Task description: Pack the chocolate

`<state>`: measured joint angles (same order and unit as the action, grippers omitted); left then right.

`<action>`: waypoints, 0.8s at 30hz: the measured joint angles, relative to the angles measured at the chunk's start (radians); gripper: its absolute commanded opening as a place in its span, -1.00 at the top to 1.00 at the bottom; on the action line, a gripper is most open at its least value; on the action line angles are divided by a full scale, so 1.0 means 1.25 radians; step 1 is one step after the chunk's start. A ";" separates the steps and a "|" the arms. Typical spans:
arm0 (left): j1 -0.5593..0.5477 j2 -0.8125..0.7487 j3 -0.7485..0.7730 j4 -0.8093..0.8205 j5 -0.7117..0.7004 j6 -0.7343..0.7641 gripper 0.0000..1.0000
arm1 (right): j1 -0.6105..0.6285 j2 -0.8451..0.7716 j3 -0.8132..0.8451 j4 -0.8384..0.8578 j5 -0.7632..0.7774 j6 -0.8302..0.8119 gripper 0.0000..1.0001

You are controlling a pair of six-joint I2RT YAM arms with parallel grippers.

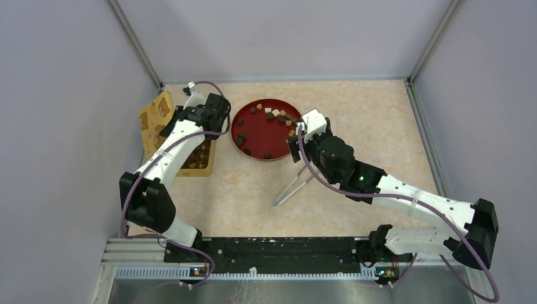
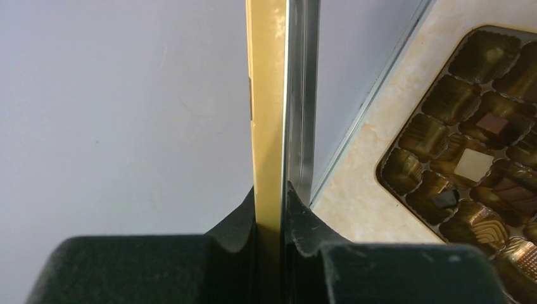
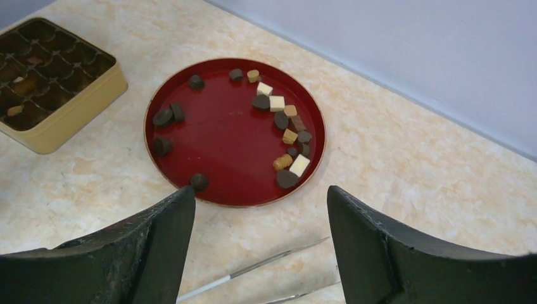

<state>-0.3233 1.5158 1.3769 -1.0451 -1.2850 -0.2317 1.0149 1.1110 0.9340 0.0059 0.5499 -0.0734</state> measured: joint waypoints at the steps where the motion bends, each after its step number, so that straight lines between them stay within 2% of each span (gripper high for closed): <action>1: -0.003 0.012 0.000 -0.013 -0.006 -0.022 1.00 | -0.005 0.000 -0.003 0.002 -0.001 0.002 -0.49; 8: -0.042 0.149 0.018 -0.197 -0.030 -0.276 1.00 | -0.016 0.000 -0.016 -0.014 -0.022 0.005 -0.49; 11: -0.080 0.206 0.014 -0.234 -0.028 -0.354 1.00 | -0.020 -0.001 -0.025 -0.017 -0.024 0.005 -0.49; 19: -0.109 0.273 -0.016 -0.267 -0.039 -0.451 1.00 | -0.032 -0.012 -0.034 -0.025 -0.040 0.005 -0.49; 24: -0.112 0.314 -0.034 -0.272 -0.091 -0.472 1.00 | -0.034 0.005 -0.034 -0.035 -0.051 0.009 -0.48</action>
<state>-0.4629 1.9087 1.3346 -1.3849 -1.3983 -0.8215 0.9718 1.1179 0.8921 -0.0383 0.4858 -0.0620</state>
